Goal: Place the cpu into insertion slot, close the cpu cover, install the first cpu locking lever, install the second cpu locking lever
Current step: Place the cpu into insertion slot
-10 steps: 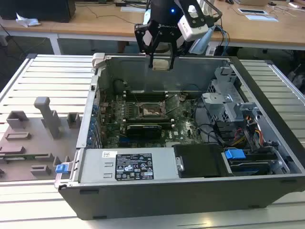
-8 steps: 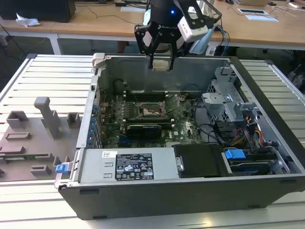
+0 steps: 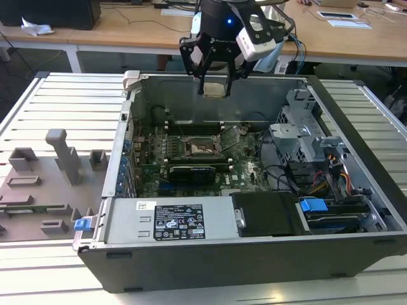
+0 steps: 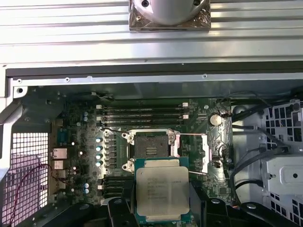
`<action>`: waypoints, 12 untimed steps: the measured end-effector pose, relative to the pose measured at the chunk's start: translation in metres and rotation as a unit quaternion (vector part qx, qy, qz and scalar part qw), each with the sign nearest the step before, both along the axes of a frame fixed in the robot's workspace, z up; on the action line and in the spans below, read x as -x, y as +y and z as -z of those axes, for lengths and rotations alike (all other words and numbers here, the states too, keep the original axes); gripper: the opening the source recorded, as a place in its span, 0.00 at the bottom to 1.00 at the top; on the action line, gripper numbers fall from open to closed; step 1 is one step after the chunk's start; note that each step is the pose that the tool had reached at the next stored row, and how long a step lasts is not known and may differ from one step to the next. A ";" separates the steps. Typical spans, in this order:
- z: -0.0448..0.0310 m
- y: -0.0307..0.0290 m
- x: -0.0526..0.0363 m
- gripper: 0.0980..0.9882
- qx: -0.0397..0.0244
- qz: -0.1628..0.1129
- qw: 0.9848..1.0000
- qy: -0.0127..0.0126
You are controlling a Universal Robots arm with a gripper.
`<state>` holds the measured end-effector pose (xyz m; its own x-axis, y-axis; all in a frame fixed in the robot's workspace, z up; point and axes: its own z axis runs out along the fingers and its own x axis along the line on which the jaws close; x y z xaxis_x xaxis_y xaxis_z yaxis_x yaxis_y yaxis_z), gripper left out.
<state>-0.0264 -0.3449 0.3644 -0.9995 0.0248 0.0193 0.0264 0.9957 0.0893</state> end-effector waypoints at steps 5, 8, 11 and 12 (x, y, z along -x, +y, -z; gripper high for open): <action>0.0057 0.0000 0.0000 0.50 0.000 0.000 1.000 0.000; 0.0106 0.0000 0.0000 0.50 0.000 0.000 1.000 0.000; 0.0131 0.0000 0.0000 0.50 0.000 0.000 1.000 0.000; 0.0140 0.0000 0.0000 0.50 0.000 0.000 1.000 0.000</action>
